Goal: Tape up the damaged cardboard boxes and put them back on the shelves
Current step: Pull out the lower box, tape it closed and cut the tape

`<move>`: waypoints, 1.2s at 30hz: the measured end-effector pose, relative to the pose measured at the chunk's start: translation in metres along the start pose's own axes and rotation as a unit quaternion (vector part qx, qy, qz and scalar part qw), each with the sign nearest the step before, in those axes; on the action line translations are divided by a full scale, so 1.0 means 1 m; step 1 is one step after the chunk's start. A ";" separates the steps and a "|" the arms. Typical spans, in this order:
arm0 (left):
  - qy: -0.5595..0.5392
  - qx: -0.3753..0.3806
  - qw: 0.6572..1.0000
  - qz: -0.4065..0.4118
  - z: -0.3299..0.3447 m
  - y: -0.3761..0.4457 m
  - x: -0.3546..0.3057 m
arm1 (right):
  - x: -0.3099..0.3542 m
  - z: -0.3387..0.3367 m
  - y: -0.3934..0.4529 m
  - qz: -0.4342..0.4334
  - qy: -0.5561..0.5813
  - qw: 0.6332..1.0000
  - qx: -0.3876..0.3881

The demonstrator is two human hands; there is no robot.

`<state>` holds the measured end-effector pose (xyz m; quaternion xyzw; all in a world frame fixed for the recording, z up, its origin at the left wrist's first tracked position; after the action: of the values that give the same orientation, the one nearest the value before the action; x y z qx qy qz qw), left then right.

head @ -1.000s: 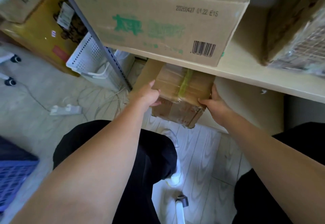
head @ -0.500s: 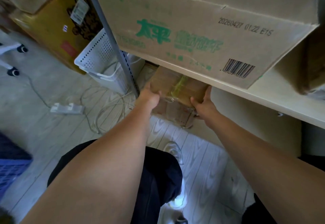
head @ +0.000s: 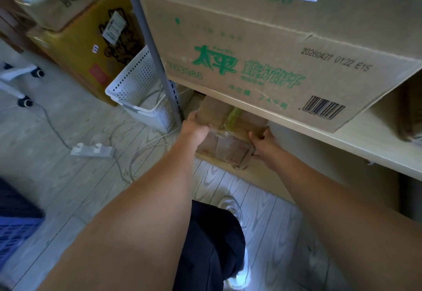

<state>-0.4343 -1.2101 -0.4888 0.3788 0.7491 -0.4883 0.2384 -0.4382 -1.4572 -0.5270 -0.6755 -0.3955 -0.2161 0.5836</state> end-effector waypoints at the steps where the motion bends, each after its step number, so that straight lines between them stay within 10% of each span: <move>1: 0.006 0.001 1.000 0.001 0.000 -0.003 0.001 | -0.005 0.000 -0.003 0.004 0.012 1.000 -0.005; 9: -0.001 -0.030 0.999 0.012 0.003 -0.031 0.001 | -0.033 -0.012 -0.023 0.032 0.094 0.994 -0.051; 20: 0.113 0.001 0.968 0.223 0.060 -0.097 -0.055 | -0.081 -0.089 -0.057 0.100 0.260 0.956 -0.087; 36: -0.193 0.066 0.968 -0.147 0.090 -0.078 0.025 | 0.016 -0.080 -0.135 -0.142 -0.016 0.973 -0.181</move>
<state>-0.5132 -1.3020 -0.5006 0.1778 0.7027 -0.6302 0.2782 -0.5215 -1.5282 -0.4133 -0.7103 -0.4511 -0.3542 0.4082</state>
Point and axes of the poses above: each hand's wrist, its own y-axis towards the middle knuckle, its own z-axis out of the palm, x = y × z, the point moved 7 cm from there along y, towards the middle knuckle, and after that the axes turned 6 degrees about x, right-handed, at the moved point
